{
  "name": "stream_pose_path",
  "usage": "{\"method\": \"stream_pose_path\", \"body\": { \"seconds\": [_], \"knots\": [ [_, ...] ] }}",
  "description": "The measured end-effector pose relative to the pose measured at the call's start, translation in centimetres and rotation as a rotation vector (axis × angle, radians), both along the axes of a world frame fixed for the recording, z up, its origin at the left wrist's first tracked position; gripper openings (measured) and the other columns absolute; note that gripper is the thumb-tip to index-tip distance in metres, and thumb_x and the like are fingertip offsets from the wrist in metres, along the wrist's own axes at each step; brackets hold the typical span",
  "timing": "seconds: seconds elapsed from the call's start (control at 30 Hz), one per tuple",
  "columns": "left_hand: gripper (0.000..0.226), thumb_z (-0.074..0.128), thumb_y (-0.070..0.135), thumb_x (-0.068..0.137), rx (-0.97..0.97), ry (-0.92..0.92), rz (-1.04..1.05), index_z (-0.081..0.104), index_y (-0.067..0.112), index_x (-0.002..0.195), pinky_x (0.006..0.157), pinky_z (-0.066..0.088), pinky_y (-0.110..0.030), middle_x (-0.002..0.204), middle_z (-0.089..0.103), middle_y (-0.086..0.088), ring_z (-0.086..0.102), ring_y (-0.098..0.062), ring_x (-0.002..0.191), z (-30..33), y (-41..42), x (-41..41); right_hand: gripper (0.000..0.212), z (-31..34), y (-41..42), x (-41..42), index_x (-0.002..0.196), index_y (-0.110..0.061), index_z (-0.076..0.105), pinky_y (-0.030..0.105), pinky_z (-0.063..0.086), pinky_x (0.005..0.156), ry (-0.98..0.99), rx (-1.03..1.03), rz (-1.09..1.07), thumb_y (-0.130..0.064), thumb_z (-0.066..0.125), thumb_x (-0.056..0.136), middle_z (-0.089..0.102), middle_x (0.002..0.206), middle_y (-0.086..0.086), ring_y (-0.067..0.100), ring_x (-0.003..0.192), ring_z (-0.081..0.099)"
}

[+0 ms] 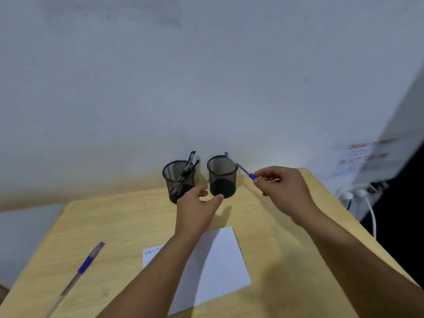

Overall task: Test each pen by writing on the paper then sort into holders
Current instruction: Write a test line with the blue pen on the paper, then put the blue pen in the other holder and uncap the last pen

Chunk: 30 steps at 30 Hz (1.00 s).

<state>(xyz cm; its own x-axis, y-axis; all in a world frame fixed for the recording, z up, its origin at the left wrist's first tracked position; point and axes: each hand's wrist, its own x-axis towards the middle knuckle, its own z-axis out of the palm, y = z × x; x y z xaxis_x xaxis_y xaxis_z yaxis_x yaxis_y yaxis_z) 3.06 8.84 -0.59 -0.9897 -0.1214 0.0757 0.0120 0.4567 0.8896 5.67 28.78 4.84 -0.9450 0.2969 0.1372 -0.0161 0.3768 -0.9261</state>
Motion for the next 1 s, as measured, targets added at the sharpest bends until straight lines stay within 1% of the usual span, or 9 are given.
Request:
{"method": "stream_pose_path", "body": {
  "seconds": [0.1, 0.2, 0.3, 0.43, 0.53, 0.63, 0.73, 0.9, 1.0],
  "knots": [
    [0.063, 0.079, 0.046, 0.075, -0.042, -0.014, 0.027, 0.063, 0.017, 0.129, 0.082, 0.040, -0.020, 0.117, 0.068, 0.003, 0.061, -0.010, 0.106, -0.5, 1.1, -2.5, 0.016, 1.0, 1.2, -2.9, 0.081, -0.028, 0.078, 0.013, 0.041, 0.051, -0.007, 0.217, 0.045, -0.015, 0.068, 0.081, 0.069, 0.071, -0.011, 0.003, 0.057, 0.057],
    [0.068, 0.080, 0.046, 0.074, -0.055, 0.006, 0.066, 0.060, 0.017, 0.131, 0.085, 0.037, -0.020, 0.121, 0.067, 0.000, 0.060, -0.014, 0.113, -0.4, 2.1, -3.8, 0.017, 1.6, 1.4, -5.5, 0.085, -0.027, 0.076, 0.007, 0.040, 0.056, -0.008, 0.376, 0.103, -0.014, 0.067, 0.079, 0.071, 0.078, -0.009, 0.007, 0.072, 0.062],
    [0.064, 0.081, 0.043, 0.073, -0.038, 0.042, 0.091, 0.061, 0.019, 0.129, 0.082, 0.036, -0.017, 0.110, 0.066, 0.006, 0.060, -0.010, 0.110, -0.1, 2.9, -4.6, 0.019, 1.6, 0.9, -7.8, 0.095, -0.021, 0.076, 0.011, 0.043, 0.062, -0.012, 0.479, 0.157, -0.014, 0.069, 0.079, 0.071, 0.085, -0.002, 0.012, 0.081, 0.065],
    [0.042, 0.082, 0.040, 0.073, -0.020, 0.065, 0.094, 0.068, 0.025, 0.109, 0.063, 0.033, -0.003, 0.090, 0.062, 0.017, 0.060, -0.005, 0.093, -0.2, 3.3, -5.3, 0.013, 0.8, -0.5, -10.1, 0.091, -0.016, 0.077, 0.023, 0.045, 0.068, 0.005, 0.579, 0.198, -0.016, 0.072, 0.079, 0.073, 0.087, 0.003, 0.019, 0.087, 0.064],
    [0.038, 0.081, 0.042, 0.073, -0.035, 0.081, 0.091, 0.069, 0.025, 0.104, 0.063, 0.033, -0.003, 0.087, 0.063, 0.017, 0.059, -0.003, 0.087, -0.5, 3.2, -5.7, 0.014, -0.1, -1.2, -11.2, 0.092, -0.015, 0.077, 0.025, 0.048, 0.071, 0.009, 0.609, 0.201, -0.016, 0.074, 0.079, 0.073, 0.090, 0.005, 0.021, 0.091, 0.064],
    [0.035, 0.081, 0.044, 0.073, -0.047, 0.098, 0.088, 0.071, 0.025, 0.101, 0.068, 0.039, -0.015, 0.085, 0.063, 0.018, 0.061, -0.004, 0.086, -0.7, 3.2, -5.8, 0.021, -0.7, -1.4, -11.4, 0.098, -0.015, 0.076, 0.028, 0.052, 0.077, 0.013, 0.594, 0.201, -0.020, 0.077, 0.078, 0.074, 0.095, 0.005, 0.020, 0.093, 0.066],
    [0.039, 0.080, 0.042, 0.075, -0.063, 0.090, 0.094, 0.070, 0.023, 0.107, 0.072, 0.038, -0.019, 0.086, 0.060, 0.016, 0.059, -0.006, 0.088, -0.6, 3.0, -5.6, 0.032, -0.8, -1.3, -10.7, 0.105, -0.015, 0.075, 0.024, 0.047, 0.075, 0.036, 0.579, 0.174, -0.028, 0.080, 0.077, 0.072, 0.099, 0.000, 0.014, 0.090, 0.063],
    [0.059, 0.078, 0.040, 0.079, -0.019, 0.041, 0.090, 0.060, 0.017, 0.130, 0.083, 0.039, -0.019, 0.113, 0.067, 0.004, 0.061, -0.011, 0.109, -0.5, 1.6, -3.6, 0.028, -0.9, -1.7, -7.5, 0.105, -0.019, 0.072, 0.023, 0.050, 0.075, 0.193, 0.527, 0.113, -0.027, 0.079, 0.079, 0.067, 0.098, -0.008, 0.005, 0.081, 0.058],
    [0.051, 0.076, 0.041, 0.081, -0.019, 0.045, 0.058, 0.063, 0.024, 0.127, 0.076, 0.045, -0.017, 0.103, 0.066, 0.013, 0.066, -0.004, 0.092, -0.7, -0.4, -0.8, 0.024, -1.4, -3.1, -4.8, 0.105, -0.019, 0.072, 0.005, 0.041, 0.071, 0.280, 0.482, 0.127, -0.021, 0.076, 0.081, 0.069, 0.098, -0.007, 0.001, 0.078, 0.058]
  ]
}}
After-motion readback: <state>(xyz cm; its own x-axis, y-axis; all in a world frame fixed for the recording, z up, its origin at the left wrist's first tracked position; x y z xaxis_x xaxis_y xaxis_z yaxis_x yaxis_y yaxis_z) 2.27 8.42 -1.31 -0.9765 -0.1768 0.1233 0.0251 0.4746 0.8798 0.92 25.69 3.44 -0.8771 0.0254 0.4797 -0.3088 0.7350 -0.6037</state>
